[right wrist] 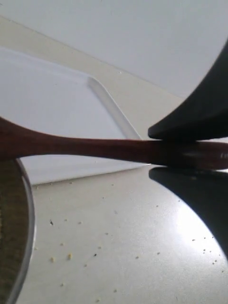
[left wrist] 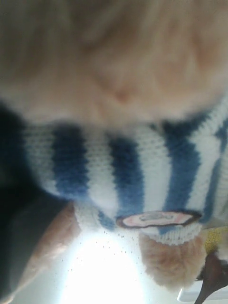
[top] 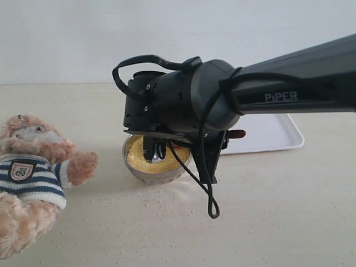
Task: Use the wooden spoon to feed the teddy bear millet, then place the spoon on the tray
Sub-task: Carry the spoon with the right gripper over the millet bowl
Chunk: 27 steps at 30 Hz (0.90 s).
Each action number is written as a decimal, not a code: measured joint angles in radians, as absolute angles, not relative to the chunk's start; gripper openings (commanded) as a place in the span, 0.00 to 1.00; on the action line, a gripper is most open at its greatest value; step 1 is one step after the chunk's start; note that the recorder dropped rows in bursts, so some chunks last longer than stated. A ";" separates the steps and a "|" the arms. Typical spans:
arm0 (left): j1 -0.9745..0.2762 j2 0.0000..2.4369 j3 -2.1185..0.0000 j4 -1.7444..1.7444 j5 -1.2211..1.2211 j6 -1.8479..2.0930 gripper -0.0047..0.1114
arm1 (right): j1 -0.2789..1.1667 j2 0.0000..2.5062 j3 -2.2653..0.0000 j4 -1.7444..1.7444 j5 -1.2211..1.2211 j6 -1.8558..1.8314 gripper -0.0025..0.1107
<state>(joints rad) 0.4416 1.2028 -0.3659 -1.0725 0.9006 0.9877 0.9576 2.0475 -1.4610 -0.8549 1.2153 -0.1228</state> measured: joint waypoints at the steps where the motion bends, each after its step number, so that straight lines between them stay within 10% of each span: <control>1: 0.442 1.203 -0.366 -1.072 0.901 0.988 0.11 | 0.958 2.049 -1.461 -0.857 1.215 -0.123 0.12; 27: 0.442 1.203 -0.366 -1.072 0.901 0.988 0.11 | 0.969 2.051 -1.465 -0.698 1.212 -0.227 0.12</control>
<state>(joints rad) 0.4416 1.2028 -0.3659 -1.0725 0.9006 0.9877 0.9689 2.0511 -1.4647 -0.6976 1.2115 -0.2266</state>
